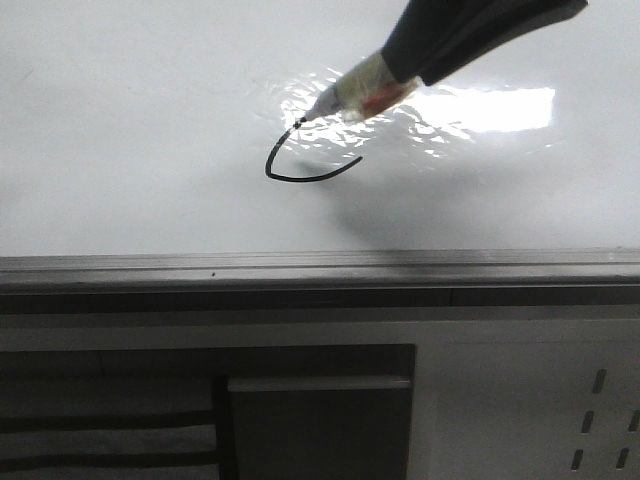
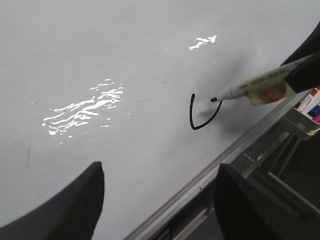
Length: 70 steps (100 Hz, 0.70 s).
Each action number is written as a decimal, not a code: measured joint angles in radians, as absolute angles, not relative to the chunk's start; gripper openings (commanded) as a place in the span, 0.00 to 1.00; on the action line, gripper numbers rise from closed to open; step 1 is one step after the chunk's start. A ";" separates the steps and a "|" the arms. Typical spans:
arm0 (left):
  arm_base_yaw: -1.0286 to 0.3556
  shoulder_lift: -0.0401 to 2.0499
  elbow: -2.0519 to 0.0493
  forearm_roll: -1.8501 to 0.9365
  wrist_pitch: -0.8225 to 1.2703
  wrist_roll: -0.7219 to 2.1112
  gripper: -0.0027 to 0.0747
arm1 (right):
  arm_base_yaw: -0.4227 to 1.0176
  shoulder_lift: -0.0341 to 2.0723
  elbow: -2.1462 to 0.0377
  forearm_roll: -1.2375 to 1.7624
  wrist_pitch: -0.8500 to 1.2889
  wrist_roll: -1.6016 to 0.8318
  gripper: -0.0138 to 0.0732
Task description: Write number 4 on whiteboard
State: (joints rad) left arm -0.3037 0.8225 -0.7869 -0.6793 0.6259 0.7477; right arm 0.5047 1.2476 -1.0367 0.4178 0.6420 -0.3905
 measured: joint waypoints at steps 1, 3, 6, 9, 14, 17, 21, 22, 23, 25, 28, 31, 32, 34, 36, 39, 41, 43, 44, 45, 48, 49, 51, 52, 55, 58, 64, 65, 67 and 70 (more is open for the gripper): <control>-0.304 0.822 -0.787 -0.679 0.626 0.748 0.60 | 0.505 1.250 -1.037 0.418 0.635 -0.390 0.11; -0.304 0.822 -0.787 -0.679 0.626 0.748 0.60 | 0.505 1.253 -1.040 0.418 0.628 -0.390 0.11; -0.304 0.822 -0.787 -0.679 0.626 0.748 0.60 | 0.501 1.259 -1.039 0.415 0.612 -0.390 0.11; -0.304 0.822 -0.787 -0.679 0.626 0.748 0.60 | 0.495 1.268 -1.040 0.413 0.608 -0.390 0.11; -0.304 0.822 -0.787 -0.679 0.626 0.748 0.60 | 0.479 1.291 -1.040 0.412 0.610 -0.391 0.11; -0.304 0.822 -0.787 -0.679 0.626 0.748 0.60 | 0.471 1.310 -1.040 0.412 0.623 -0.391 0.11; -0.304 0.822 -0.787 -0.679 0.626 0.748 0.60 | 0.466 1.329 -1.042 0.423 0.663 -0.393 0.11; -0.304 0.822 -0.787 -0.679 0.626 0.748 0.60 | 0.466 1.334 -1.042 0.425 0.678 -0.395 0.11; -0.304 0.822 -0.787 -0.679 0.626 0.748 0.60 | 0.466 1.337 -1.042 0.427 0.687 -0.395 0.11; -0.304 0.822 -0.787 -0.679 0.626 0.748 0.60 | 0.469 1.342 -1.042 0.428 0.712 -0.400 0.11; -0.304 0.822 -0.787 -0.679 0.626 0.748 0.60 | 0.477 1.348 -1.042 0.428 0.744 -0.410 0.11; -0.304 0.822 -0.787 -0.679 0.630 0.750 0.60 | 0.486 1.355 -1.042 0.423 0.775 -0.415 0.11; -0.304 0.822 -0.787 -0.679 0.631 0.753 0.60 | 0.491 1.353 -1.042 0.420 0.788 -0.418 0.11; -0.304 0.822 -0.787 -0.679 0.635 0.757 0.60 | 0.494 1.353 -1.042 0.418 0.803 -0.424 0.11; -0.304 0.822 -0.787 -0.679 0.642 0.760 0.60 | 0.501 1.349 -1.044 0.415 0.814 -0.430 0.11; -0.304 0.822 -0.787 -0.679 0.654 0.770 0.60 | 0.511 1.338 -1.049 0.411 0.822 -0.440 0.11; -0.304 0.822 -0.789 -0.677 0.667 0.775 0.60 | 0.513 1.325 -1.054 0.409 0.822 -0.446 0.11; -0.304 0.822 -0.794 -0.676 0.682 0.784 0.60 | 0.517 1.309 -1.057 0.409 0.822 -0.454 0.11; -0.304 0.822 -0.795 -0.676 0.687 0.790 0.60 | 0.520 1.303 -1.060 0.409 0.822 -0.456 0.11; -0.304 0.822 -0.799 -0.676 0.692 0.794 0.60 | 0.523 1.291 -1.063 0.409 0.820 -0.463 0.11; -0.304 0.827 -0.807 -0.676 0.722 0.811 0.60 | 0.528 1.265 -1.069 0.409 0.814 -0.481 0.11; -0.304 0.827 -0.810 -0.676 0.722 0.816 0.60 | 0.531 1.258 -1.072 0.409 0.813 -0.491 0.11; -0.304 0.830 -0.818 -0.676 0.749 0.838 0.60 | 0.533 1.238 -1.074 0.409 0.810 -0.502 0.11; -0.304 0.832 -0.823 -0.676 0.756 0.844 0.60 | 0.536 1.225 -1.075 0.409 0.807 -0.514 0.11; -0.304 0.840 -0.834 -0.681 0.791 0.870 0.60 | 0.542 1.200 -1.079 0.409 0.802 -0.542 0.11; -0.304 0.849 -0.845 -0.684 0.819 0.903 0.60 | 0.546 1.178 -1.082 0.409 0.802 -0.574 0.11; -0.321 0.872 -0.867 -0.687 0.868 0.949 0.60 | 0.560 1.137 -1.082 0.409 0.807 -0.652 0.11; -0.323 0.879 -0.869 -0.687 0.872 0.959 0.60 | 0.563 1.133 -1.082 0.409 0.807 -0.661 0.11; -0.331 0.891 -0.874 -0.687 0.882 0.972 0.60 | 0.570 1.123 -1.082 0.409 0.812 -0.688 0.11; -0.343 0.908 -0.879 -0.689 0.892 0.991 0.60 | 0.576 1.111 -1.082 0.409 0.818 -0.722 0.11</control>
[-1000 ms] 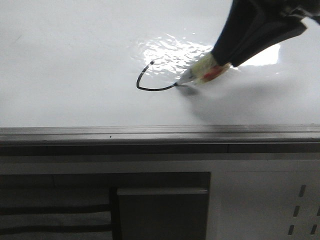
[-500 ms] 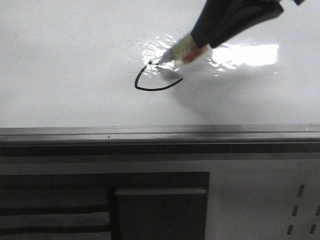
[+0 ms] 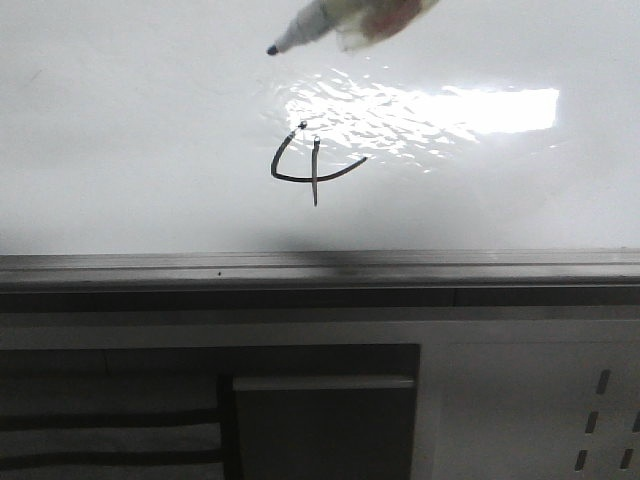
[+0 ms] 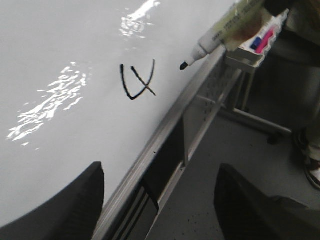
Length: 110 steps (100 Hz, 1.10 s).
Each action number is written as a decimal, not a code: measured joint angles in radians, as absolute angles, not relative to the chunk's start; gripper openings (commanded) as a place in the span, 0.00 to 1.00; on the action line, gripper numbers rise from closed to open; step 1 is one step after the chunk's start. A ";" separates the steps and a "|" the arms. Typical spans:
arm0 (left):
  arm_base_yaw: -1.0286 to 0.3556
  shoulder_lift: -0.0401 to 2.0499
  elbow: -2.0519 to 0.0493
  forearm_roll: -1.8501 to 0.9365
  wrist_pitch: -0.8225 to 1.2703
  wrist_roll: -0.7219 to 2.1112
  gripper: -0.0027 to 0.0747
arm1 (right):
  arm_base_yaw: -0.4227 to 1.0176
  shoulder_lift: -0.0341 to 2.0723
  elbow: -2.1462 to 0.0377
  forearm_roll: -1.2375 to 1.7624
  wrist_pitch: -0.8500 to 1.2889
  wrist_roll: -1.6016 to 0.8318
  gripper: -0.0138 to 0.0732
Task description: Write number 4 on whiteboard
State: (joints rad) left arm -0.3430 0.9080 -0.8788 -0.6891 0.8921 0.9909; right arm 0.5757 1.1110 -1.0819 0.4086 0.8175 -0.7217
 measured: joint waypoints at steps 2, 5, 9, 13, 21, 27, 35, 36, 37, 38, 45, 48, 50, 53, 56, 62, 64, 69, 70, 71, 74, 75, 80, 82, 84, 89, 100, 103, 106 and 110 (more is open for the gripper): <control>-0.353 0.921 -0.881 -0.689 0.895 1.006 0.60 | 0.581 1.104 -1.082 0.409 0.820 -0.747 0.11; -0.368 0.939 -0.883 -0.689 0.898 1.027 0.60 | 0.587 1.095 -1.082 0.409 0.825 -0.787 0.11; -0.393 0.969 -0.890 -0.689 0.900 1.060 0.60 | 0.595 1.086 -1.082 0.409 0.828 -0.825 0.11; -0.421 0.998 -0.896 -0.689 0.897 1.086 0.60 | 0.598 1.079 -1.082 0.409 0.829 -0.874 0.11; -0.478 1.044 -0.913 -0.689 0.879 1.132 0.60 | 0.600 1.074 -1.082 0.409 0.842 -0.973 0.11; -0.524 1.081 -0.932 -0.689 0.855 1.152 0.60 | 0.600 1.074 -1.082 0.407 0.848 -1.034 0.11; -0.575 1.125 -0.964 -0.689 0.833 1.168 0.60 | 0.600 1.074 -1.082 0.407 0.849 -1.080 0.11; -0.583 1.129 -0.970 -0.689 0.828 1.171 0.60 | 0.600 1.074 -1.082 0.407 0.851 -1.085 0.11; -0.587 1.137 -0.973 -0.689 0.826 1.176 0.60 | 0.600 1.074 -1.082 0.407 0.851 -1.088 0.11; -0.595 1.141 -0.976 -0.689 0.824 1.179 0.60 | 0.600 1.074 -1.082 0.407 0.851 -1.093 0.11; -0.631 1.179 -1.006 -0.689 0.808 1.202 0.60 | 0.600 1.074 -1.082 0.407 0.851 -1.108 0.11; -0.644 1.197 -1.020 -0.689 0.802 1.211 0.60 | 0.600 1.074 -1.082 0.407 0.851 -1.112 0.11; -0.653 1.204 -1.029 -0.689 0.794 1.216 0.60 | 0.600 1.074 -1.082 0.407 0.851 -1.113 0.11; -0.663 1.222 -1.040 -0.687 0.791 1.223 0.60 | 0.600 1.074 -1.082 0.407 0.851 -1.115 0.11; -0.672 1.236 -1.052 -0.685 0.787 1.228 0.60 | 0.600 1.074 -1.082 0.407 0.851 -1.115 0.11; -0.686 1.265 -1.078 -0.681 0.782 1.235 0.60 | 0.600 1.074 -1.082 0.407 0.851 -1.117 0.11; -0.690 1.270 -1.085 -0.681 0.781 1.237 0.60 | 0.600 1.074 -1.082 0.407 0.851 -1.117 0.11; -0.700 1.291 -1.102 -0.681 0.777 1.240 0.60 | 0.600 1.074 -1.082 0.407 0.851 -1.117 0.11; -0.700 1.293 -1.104 -0.681 0.774 1.241 0.60 | 0.600 1.074 -1.082 0.407 0.851 -1.117 0.11; -0.703 1.295 -1.109 -0.681 0.774 1.242 0.60 | 0.600 1.074 -1.082 0.407 0.851 -1.117 0.11; -0.708 1.305 -1.117 -0.675 0.772 1.242 0.60 | 0.600 1.074 -1.082 0.407 0.851 -1.117 0.11; -0.711 1.307 -1.117 -0.675 0.769 1.242 0.60 | 0.600 1.074 -1.082 0.407 0.851 -1.117 0.11; -0.718 1.317 -1.129 -0.666 0.768 1.246 0.60 | 0.600 1.074 -1.082 0.407 0.851 -1.117 0.11; -0.720 1.320 -1.131 -0.666 0.768 1.246 0.60 | 0.600 1.074 -1.082 0.407 0.851 -1.117 0.11; -0.722 1.322 -1.133 -0.665 0.768 1.246 0.60 | 0.600 1.074 -1.082 0.407 0.851 -1.117 0.11; -0.724 1.324 -1.135 -0.660 0.767 1.248 0.58 | 0.600 1.074 -1.082 0.407 0.851 -1.119 0.11; -0.727 1.324 -1.137 -0.658 0.767 1.260 0.44 | 0.600 1.074 -1.082 0.407 0.853 -1.119 0.11; -0.727 1.324 -1.137 -0.658 0.767 1.262 0.40 | 0.600 1.074 -1.082 0.407 0.855 -1.119 0.11; -0.727 1.324 -1.137 -0.658 0.767 1.264 0.34 | 0.600 1.074 -1.082 0.407 0.855 -1.119 0.11; -0.727 1.324 -1.139 -0.658 0.767 1.264 0.30 | 0.600 1.074 -1.082 0.407 0.856 -1.119 0.11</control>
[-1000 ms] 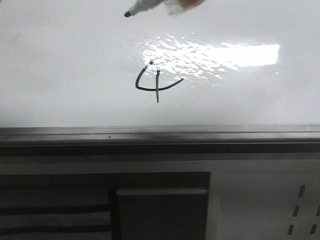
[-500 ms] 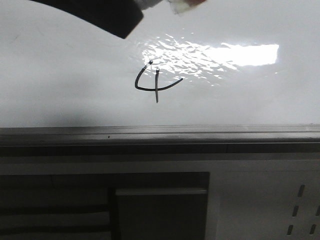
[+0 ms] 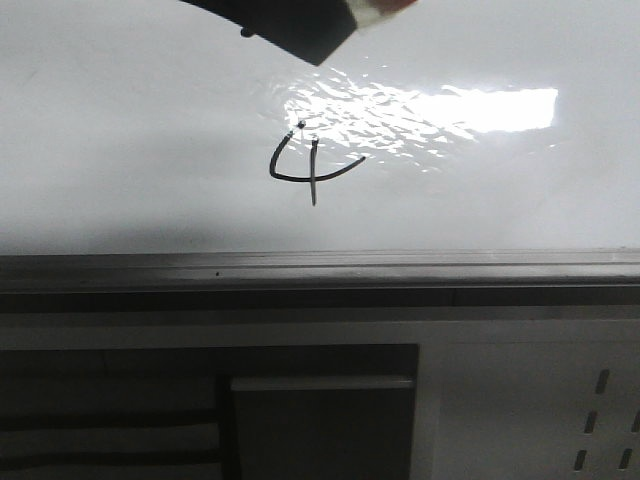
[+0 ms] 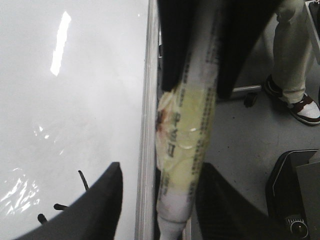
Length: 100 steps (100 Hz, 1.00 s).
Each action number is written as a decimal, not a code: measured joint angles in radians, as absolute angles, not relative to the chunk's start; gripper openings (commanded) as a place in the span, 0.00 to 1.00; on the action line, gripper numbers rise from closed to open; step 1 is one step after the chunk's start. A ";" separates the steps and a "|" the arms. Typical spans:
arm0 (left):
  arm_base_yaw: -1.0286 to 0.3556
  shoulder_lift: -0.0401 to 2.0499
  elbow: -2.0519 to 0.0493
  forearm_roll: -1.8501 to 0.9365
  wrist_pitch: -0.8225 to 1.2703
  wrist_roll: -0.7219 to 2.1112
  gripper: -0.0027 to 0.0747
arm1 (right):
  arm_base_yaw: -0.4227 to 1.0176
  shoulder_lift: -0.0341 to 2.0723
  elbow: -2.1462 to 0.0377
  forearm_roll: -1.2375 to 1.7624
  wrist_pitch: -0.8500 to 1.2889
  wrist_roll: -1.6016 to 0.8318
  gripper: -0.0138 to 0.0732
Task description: Write number 4 on whiteboard
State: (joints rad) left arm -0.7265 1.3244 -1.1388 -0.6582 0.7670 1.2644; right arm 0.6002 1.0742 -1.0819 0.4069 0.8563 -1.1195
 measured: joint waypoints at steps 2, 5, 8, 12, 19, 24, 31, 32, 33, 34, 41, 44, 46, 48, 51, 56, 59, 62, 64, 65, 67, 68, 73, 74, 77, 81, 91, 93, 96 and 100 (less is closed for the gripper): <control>-0.727 1.324 -1.139 -0.658 0.767 1.266 0.27 | 0.600 1.074 -1.082 0.407 0.858 -1.119 0.11; -0.727 1.324 -1.139 -0.658 0.767 1.266 0.24 | 0.600 1.074 -1.082 0.407 0.858 -1.119 0.11; -0.727 1.324 -1.139 -0.658 0.767 1.268 0.21 | 0.600 1.074 -1.082 0.407 0.858 -1.119 0.11; -0.727 1.324 -1.139 -0.658 0.772 1.268 0.18 | 0.600 1.074 -1.082 0.407 0.858 -1.119 0.11; -0.727 1.324 -1.139 -0.658 0.778 1.272 0.14 | 0.600 1.074 -1.082 0.407 0.856 -1.119 0.11; -0.727 1.324 -1.139 -0.658 0.782 1.272 0.12 | 0.600 1.074 -1.082 0.407 0.854 -1.119 0.11; -0.727 1.324 -1.139 -0.656 0.786 1.276 0.10 | 0.600 1.074 -1.082 0.407 0.854 -1.119 0.11; -0.728 1.324 -1.139 -0.654 0.786 1.279 0.09 | 0.600 1.074 -1.082 0.407 0.854 -1.119 0.11; -0.728 1.324 -1.139 -0.655 0.786 1.278 0.09 | 0.600 1.074 -1.082 0.407 0.854 -1.119 0.11; -0.728 1.324 -1.139 -0.655 0.786 1.280 0.09 | 0.600 1.074 -1.082 0.407 0.854 -1.119 0.11; -0.730 1.324 -1.139 -0.652 0.786 1.283 0.07 | 0.600 1.074 -1.082 0.407 0.858 -1.119 0.17; -0.730 1.324 -1.139 -0.652 0.786 1.283 0.06 | 0.600 1.074 -1.082 0.407 0.858 -1.119 0.21; -0.730 1.324 -1.139 -0.652 0.787 1.284 0.06 | 0.600 1.074 -1.082 0.407 0.858 -1.119 0.24; -0.730 1.324 -1.139 -0.652 0.787 1.284 0.05 | 0.600 1.074 -1.082 0.407 0.858 -1.119 0.28; -0.730 1.324 -1.139 -0.652 0.787 1.284 0.04 | 0.600 1.074 -1.082 0.407 0.858 -1.119 0.33; -0.730 1.324 -1.139 -0.652 0.788 1.284 0.03 | 0.600 1.074 -1.082 0.407 0.858 -1.119 0.42; -0.730 1.324 -1.139 -0.652 0.788 1.284 0.02 | 0.600 1.074 -1.082 0.407 0.858 -1.119 0.47; -0.730 1.324 -1.139 -0.652 0.785 1.284 0.02 | 0.600 1.074 -1.082 0.407 0.858 -1.119 0.51; -0.730 1.324 -1.139 -0.652 0.785 1.284 0.01 | 0.600 1.074 -1.082 0.407 0.860 -1.119 0.52; -0.730 1.324 -1.139 -0.652 0.783 1.284 0.01 | 0.600 1.074 -1.082 0.407 0.860 -1.119 0.53; -0.730 1.324 -1.139 -0.654 0.782 1.284 0.01 | 0.600 1.074 -1.082 0.407 0.862 -1.119 0.53; -0.730 1.324 -1.139 -0.654 0.780 1.284 0.01 | 0.600 1.074 -1.082 0.407 0.862 -1.119 0.53; -0.730 1.325 -1.139 -0.654 0.775 1.284 0.01 | 0.600 1.070 -1.082 0.398 0.866 -1.119 0.53; -0.730 1.325 -1.139 -0.654 0.774 1.284 0.01 | 0.600 1.070 -1.084 0.393 0.868 -1.119 0.53; -0.730 1.327 -1.139 -0.658 0.771 1.283 0.01 | 0.600 1.064 -1.084 0.385 0.870 -1.119 0.53; -0.730 1.327 -1.139 -0.659 0.768 1.283 0.01 | 0.600 1.054 -1.086 0.366 0.873 -1.119 0.53; -0.717 1.327 -1.139 -0.645 0.768 1.253 0.01 | 0.600 0.997 -1.088 0.297 0.877 -1.077 0.53; -0.711 1.327 -1.139 -0.638 0.768 1.242 0.01 | 0.600 0.982 -1.088 0.281 0.877 -1.066 0.53; -0.698 1.325 -1.139 -0.629 0.768 1.221 0.01 | 0.598 0.961 -1.088 0.256 0.879 -1.033 0.53; -0.681 1.320 -1.139 -0.611 0.770 1.183 0.01 | 0.591 0.929 -1.088 0.217 0.881 -0.993 0.53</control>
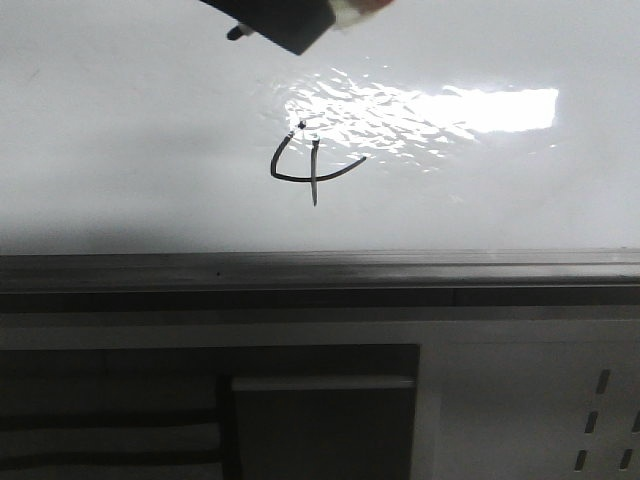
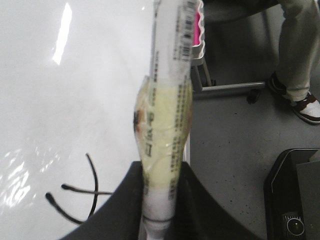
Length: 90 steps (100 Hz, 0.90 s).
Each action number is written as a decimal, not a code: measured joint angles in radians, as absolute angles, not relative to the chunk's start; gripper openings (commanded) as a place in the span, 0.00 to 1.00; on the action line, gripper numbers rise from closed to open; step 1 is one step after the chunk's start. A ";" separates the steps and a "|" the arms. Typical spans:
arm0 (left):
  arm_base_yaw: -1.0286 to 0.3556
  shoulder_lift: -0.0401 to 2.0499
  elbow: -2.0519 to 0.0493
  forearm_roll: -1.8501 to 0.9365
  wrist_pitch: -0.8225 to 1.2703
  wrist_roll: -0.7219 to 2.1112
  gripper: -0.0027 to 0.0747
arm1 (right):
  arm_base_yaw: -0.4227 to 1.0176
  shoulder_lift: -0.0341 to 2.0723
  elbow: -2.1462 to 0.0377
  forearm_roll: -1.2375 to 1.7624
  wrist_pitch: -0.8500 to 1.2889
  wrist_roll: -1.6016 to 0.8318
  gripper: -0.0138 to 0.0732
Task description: Write number 4 on whiteboard
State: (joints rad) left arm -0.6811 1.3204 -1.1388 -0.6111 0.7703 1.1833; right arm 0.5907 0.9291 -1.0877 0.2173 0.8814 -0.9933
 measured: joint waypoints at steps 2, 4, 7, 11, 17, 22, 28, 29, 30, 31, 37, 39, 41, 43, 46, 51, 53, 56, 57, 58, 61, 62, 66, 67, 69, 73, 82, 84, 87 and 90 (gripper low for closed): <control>-0.670 1.316 -1.139 -0.605 0.770 1.161 0.01 | 0.587 0.918 -1.088 0.196 0.883 -0.966 0.53; -0.657 1.313 -1.139 -0.592 0.770 1.137 0.01 | 0.581 0.900 -1.088 0.173 0.885 -0.937 0.53; -0.639 1.304 -1.139 -0.582 0.770 1.101 0.01 | 0.573 0.872 -1.089 0.143 0.887 -0.896 0.53; -0.609 1.292 -1.139 -0.564 0.770 1.042 0.01 | 0.560 0.843 -1.089 0.101 0.887 -0.833 0.53; -0.560 1.272 -1.139 -0.532 0.772 0.948 0.01 | 0.542 0.794 -1.091 0.060 0.892 -0.752 0.53; -0.517 1.254 -1.139 -0.488 0.785 0.850 0.01 | 0.535 0.761 -1.091 0.041 0.899 -0.717 0.53; -0.465 1.230 -1.139 -0.432 0.809 0.715 0.01 | 0.530 0.724 -1.091 0.035 0.906 -0.695 0.53; -0.451 1.225 -1.136 -0.418 0.816 0.700 0.01 | 0.530 0.721 -1.091 0.035 0.910 -0.693 0.53; -0.444 1.222 -1.137 -0.410 0.818 0.671 0.01 | 0.529 0.718 -1.091 0.033 0.909 -0.690 0.53; -0.430 1.220 -1.133 -0.403 0.826 0.657 0.01 | 0.529 0.713 -1.090 0.033 0.911 -0.688 0.53; -0.375 1.193 -1.112 -0.343 0.853 0.550 0.01 | 0.529 0.696 -1.081 0.033 0.915 -0.683 0.53; -0.353 1.183 -1.095 -0.322 0.860 0.522 0.01 | 0.529 0.693 -1.079 0.033 0.918 -0.682 0.53; -0.332 1.173 -1.085 -0.314 0.865 0.500 0.01 | 0.529 0.691 -1.074 0.033 0.921 -0.680 0.53; -0.310 1.161 -1.067 -0.305 0.867 0.488 0.01 | 0.529 0.689 -1.072 0.033 0.923 -0.678 0.53; -0.282 1.145 -1.034 -0.294 0.867 0.466 0.01 | 0.529 0.689 -1.067 0.033 0.927 -0.676 0.53; -0.233 1.114 -0.990 -0.285 0.857 0.440 0.01 | 0.529 0.689 -1.056 0.033 0.932 -0.671 0.53; -0.213 1.099 -0.967 -0.284 0.849 0.431 0.01 | 0.529 0.689 -1.052 0.033 0.934 -0.667 0.53; -0.187 1.079 -0.935 -0.284 0.835 0.419 0.01 | 0.529 0.689 -1.043 0.033 0.934 -0.661 0.53; -0.175 1.069 -0.919 -0.284 0.825 0.417 0.01 | 0.529 0.689 -1.041 0.033 0.934 -0.659 0.53; -0.169 1.064 -0.911 -0.284 0.819 0.414 0.01 | 0.529 0.689 -1.040 0.033 0.934 -0.659 0.53; -0.147 1.045 -0.879 -0.286 0.793 0.408 0.01 | 0.529 0.689 -1.031 0.033 0.936 -0.657 0.53; -0.137 1.035 -0.863 -0.289 0.780 0.405 0.01 | 0.529 0.689 -1.030 0.033 0.936 -0.655 0.53; -0.109 1.015 -0.816 -0.303 0.729 0.401 0.01 | 0.529 0.689 -1.021 0.033 0.936 -0.653 0.53; -0.105 1.008 -0.808 -0.307 0.719 0.401 0.01 | 0.529 0.689 -1.017 0.033 0.936 -0.653 0.53; -0.094 0.999 -0.786 -0.319 0.688 0.399 0.01 | 0.529 0.689 -1.014 0.033 0.936 -0.653 0.53; -0.079 0.991 -0.744 -0.344 0.621 0.397 0.01 | 0.529 0.689 -1.004 0.033 0.936 -0.651 0.53; -0.065 0.992 -0.674 -0.402 0.486 0.395 0.01 | 0.529 0.689 -0.989 0.033 0.936 -0.651 0.53; -0.065 0.997 -0.662 -0.411 0.460 0.395 0.01 | 0.529 0.689 -0.986 0.033 0.936 -0.651 0.53; -0.064 1.004 -0.649 -0.426 0.424 0.395 0.01 | 0.529 0.689 -0.986 0.033 0.936 -0.649 0.53; -0.064 1.015 -0.641 -0.439 0.402 0.393 0.01 | 0.529 0.689 -0.984 0.033 0.936 -0.649 0.53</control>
